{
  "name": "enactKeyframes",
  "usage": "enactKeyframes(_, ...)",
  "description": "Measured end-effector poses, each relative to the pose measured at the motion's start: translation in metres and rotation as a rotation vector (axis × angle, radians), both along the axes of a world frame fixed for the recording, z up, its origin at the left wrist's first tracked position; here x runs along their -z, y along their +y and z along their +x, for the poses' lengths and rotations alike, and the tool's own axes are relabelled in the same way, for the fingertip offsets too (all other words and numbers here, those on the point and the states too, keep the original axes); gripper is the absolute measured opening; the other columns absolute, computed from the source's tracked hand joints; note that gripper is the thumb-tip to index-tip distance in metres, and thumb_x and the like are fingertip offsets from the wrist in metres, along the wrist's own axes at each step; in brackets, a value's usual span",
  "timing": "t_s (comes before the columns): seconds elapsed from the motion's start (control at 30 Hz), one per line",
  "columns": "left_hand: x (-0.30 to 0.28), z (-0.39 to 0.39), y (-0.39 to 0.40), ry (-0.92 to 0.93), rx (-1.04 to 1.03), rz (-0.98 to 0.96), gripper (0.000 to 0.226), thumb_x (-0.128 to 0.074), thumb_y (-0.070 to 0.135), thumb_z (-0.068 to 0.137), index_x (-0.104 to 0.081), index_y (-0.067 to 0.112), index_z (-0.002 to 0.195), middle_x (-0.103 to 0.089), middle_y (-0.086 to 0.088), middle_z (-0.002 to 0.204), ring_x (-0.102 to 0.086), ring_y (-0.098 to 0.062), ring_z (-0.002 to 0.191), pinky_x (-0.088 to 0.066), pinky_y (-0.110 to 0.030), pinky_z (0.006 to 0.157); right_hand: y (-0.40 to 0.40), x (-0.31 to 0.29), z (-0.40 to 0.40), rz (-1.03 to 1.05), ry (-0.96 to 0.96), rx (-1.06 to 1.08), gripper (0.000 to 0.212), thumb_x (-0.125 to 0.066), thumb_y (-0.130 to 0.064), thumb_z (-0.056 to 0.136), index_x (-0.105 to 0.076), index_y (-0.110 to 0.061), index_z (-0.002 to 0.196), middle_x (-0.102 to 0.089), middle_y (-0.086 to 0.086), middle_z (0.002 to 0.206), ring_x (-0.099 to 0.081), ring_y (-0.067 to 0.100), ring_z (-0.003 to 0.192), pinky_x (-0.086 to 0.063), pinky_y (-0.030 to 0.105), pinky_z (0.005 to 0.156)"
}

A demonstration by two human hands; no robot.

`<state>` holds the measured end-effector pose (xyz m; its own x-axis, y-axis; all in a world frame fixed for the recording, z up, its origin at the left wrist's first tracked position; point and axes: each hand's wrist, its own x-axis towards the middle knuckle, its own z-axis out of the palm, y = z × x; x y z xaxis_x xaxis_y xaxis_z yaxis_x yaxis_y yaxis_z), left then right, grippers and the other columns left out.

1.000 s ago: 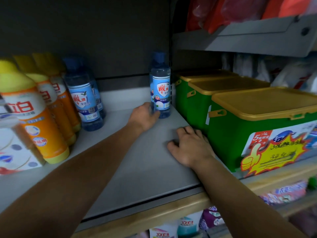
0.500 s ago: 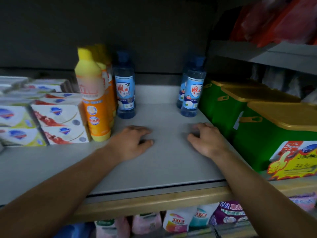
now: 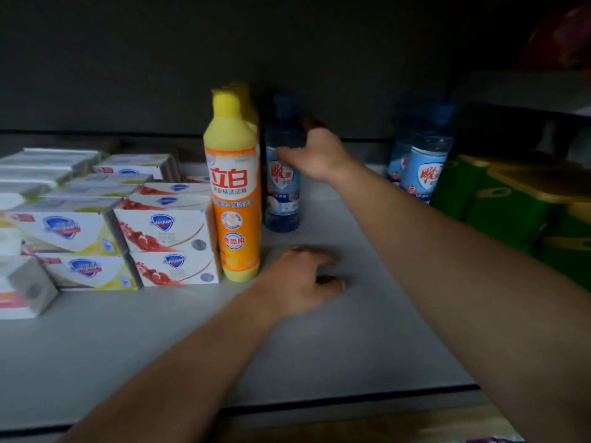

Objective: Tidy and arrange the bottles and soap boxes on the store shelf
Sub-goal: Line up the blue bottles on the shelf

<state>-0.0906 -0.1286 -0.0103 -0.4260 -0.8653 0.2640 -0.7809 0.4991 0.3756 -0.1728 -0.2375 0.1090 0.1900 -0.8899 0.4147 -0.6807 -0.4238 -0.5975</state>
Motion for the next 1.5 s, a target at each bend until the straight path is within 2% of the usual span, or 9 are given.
enactKeyframes(0.13,0.001,0.001,0.000,-0.013,0.016,-0.023,0.056,-0.060,0.051,0.088,-0.057,0.019,0.134,-0.054,0.001,0.141,-0.046,-0.015,0.132,-0.031,-0.020,0.107,-0.008,0.004,0.008,0.013,-0.010,0.033,0.063,-0.067,-0.042,0.089,-0.043,-0.014,0.139,-0.060,0.011,0.127,-0.058,0.025,0.114,-0.051,0.031,0.084)
enactKeyframes(0.27,0.000,0.001,-0.001,-0.063,0.050,-0.033,0.053,-0.061,0.048,0.088,-0.060,0.016,0.130,-0.059,-0.002,0.135,-0.050,-0.019,0.127,-0.033,-0.022,0.105,0.002,0.010,-0.004,-0.056,-0.134,0.024,0.051,-0.073,-0.035,0.085,-0.052,-0.019,0.128,-0.061,-0.004,0.109,-0.056,0.010,0.095,-0.041,0.010,0.062)
enactKeyframes(0.33,-0.004,0.003,-0.002,-0.027,0.023,-0.039,0.050,-0.061,0.048,0.087,-0.060,0.020,0.128,-0.062,-0.001,0.131,-0.055,-0.020,0.122,-0.042,-0.029,0.102,0.011,0.012,-0.017,-0.050,-0.207,0.017,0.040,-0.076,-0.030,0.081,-0.058,-0.022,0.116,-0.065,-0.007,0.105,-0.061,0.009,0.095,-0.049,0.017,0.070)
enactKeyframes(0.47,-0.014,0.005,0.001,0.311,-0.182,-0.218,0.043,-0.067,0.041,0.084,-0.061,0.020,0.121,-0.065,-0.002,0.114,-0.062,-0.019,0.099,-0.048,-0.026,0.082,0.038,0.009,-0.054,-0.073,-0.312,0.027,0.021,-0.079,-0.030,0.077,-0.060,-0.030,0.085,-0.072,-0.011,0.095,-0.068,0.006,0.091,-0.057,0.032,0.085)
enactKeyframes(0.57,-0.018,-0.006,0.009,0.477,-0.299,-0.302,0.049,-0.073,0.044,0.076,-0.051,0.015,0.110,-0.057,-0.002,0.106,-0.057,-0.018,0.091,-0.049,-0.032,0.073,0.059,-0.001,-0.076,-0.028,-0.408,-0.007,0.018,-0.079,-0.030,0.076,-0.064,-0.031,0.086,-0.075,-0.008,0.091,-0.072,0.010,0.088,-0.060,0.039,0.080)
enactKeyframes(0.77,-0.024,-0.021,0.026,0.902,0.004,0.292,0.069,-0.074,0.041,0.065,-0.046,0.025,0.126,-0.069,0.009,0.108,-0.068,-0.009,0.097,-0.056,-0.031,0.085,0.075,0.007,-0.101,0.212,-0.637,-0.037,0.014,-0.074,-0.034,0.085,-0.070,-0.020,0.086,-0.075,-0.003,0.072,-0.073,0.014,0.065,-0.053,0.022,0.047)
enactKeyframes(1.0,-0.028,-0.023,0.038,1.210,0.208,0.804,0.043,-0.066,0.028,0.074,-0.060,0.009,0.113,-0.073,-0.011,0.087,-0.071,-0.024,0.075,-0.057,-0.038,0.057,0.060,0.065,-0.091,0.569,-0.897,0.105,0.048,-0.070,-0.058,0.078,-0.068,-0.015,0.098,-0.076,0.009,0.088,-0.074,0.026,0.085,-0.058,0.048,0.085)
enactKeyframes(1.33,-0.030,-0.018,0.035,1.218,0.182,0.958,0.054,-0.065,0.045,0.062,-0.063,0.013,0.106,-0.074,-0.008,0.088,-0.072,-0.020,0.073,-0.056,-0.031,0.052,0.050,0.098,-0.092,0.801,-1.056,-0.078,0.056,-0.054,-0.062,0.089,-0.067,-0.009,0.102,-0.073,0.012,0.090,-0.071,0.025,0.082,-0.057,0.040,0.086)
enactKeyframes(1.5,-0.026,-0.013,0.026,1.159,0.159,0.775,0.043,-0.073,0.024,0.068,-0.062,0.018,0.109,-0.073,-0.008,0.089,-0.071,-0.022,0.078,-0.056,-0.034,0.056,0.048,0.086,-0.100,0.551,-1.202,-0.126,0.039,-0.060,-0.035,0.090,-0.063,-0.008,0.118,-0.071,0.017,0.111,-0.071,0.029,0.097,-0.057,0.049,0.087)
